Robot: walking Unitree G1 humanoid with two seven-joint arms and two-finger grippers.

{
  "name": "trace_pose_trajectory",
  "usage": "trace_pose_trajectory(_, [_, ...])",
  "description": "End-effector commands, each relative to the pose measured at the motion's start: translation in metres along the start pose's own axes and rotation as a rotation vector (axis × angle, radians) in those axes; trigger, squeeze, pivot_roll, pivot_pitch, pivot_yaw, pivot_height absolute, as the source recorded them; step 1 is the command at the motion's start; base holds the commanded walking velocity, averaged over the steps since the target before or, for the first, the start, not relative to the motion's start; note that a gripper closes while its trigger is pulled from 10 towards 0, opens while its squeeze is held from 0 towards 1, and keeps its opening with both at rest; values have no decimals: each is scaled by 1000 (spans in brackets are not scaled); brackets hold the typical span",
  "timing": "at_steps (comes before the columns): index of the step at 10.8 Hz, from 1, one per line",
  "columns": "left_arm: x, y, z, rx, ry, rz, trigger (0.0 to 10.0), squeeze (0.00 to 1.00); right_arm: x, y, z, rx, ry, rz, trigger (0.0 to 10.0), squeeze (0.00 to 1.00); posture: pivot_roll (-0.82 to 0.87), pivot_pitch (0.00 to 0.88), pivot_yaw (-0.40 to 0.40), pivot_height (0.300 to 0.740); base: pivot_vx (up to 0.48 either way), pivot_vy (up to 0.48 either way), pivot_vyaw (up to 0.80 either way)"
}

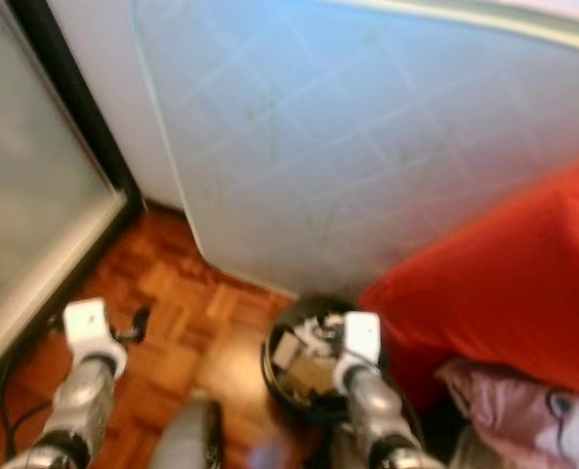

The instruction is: Clean up the room

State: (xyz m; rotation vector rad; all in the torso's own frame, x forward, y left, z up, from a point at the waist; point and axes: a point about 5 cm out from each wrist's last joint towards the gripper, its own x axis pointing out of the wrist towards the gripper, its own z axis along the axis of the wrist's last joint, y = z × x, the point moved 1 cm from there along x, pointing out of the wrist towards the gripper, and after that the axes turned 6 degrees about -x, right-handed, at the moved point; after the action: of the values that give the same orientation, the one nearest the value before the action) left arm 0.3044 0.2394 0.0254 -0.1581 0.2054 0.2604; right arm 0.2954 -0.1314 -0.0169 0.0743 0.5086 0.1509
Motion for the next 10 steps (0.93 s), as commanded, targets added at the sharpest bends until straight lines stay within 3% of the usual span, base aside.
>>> trace_pose_trajectory(1, [-3,2,-7,7,32,0,10000,0,0,6,-5,10,20,8,10000,0,278,262,-77,651,274,0,0])
trace_pose_trajectory(6, [-5,-10,-5,-11,-2,-74,10000,0,5,4,6,59,20,-54,10000,0,300,292,-96,651,54,0,0])
trace_pose_trajectory(10, [-5,-12,-1,-19,-31,-83,10000,0,9,16,17,20,-1,15,10000,0,311,296,-102,651,0,0,0])
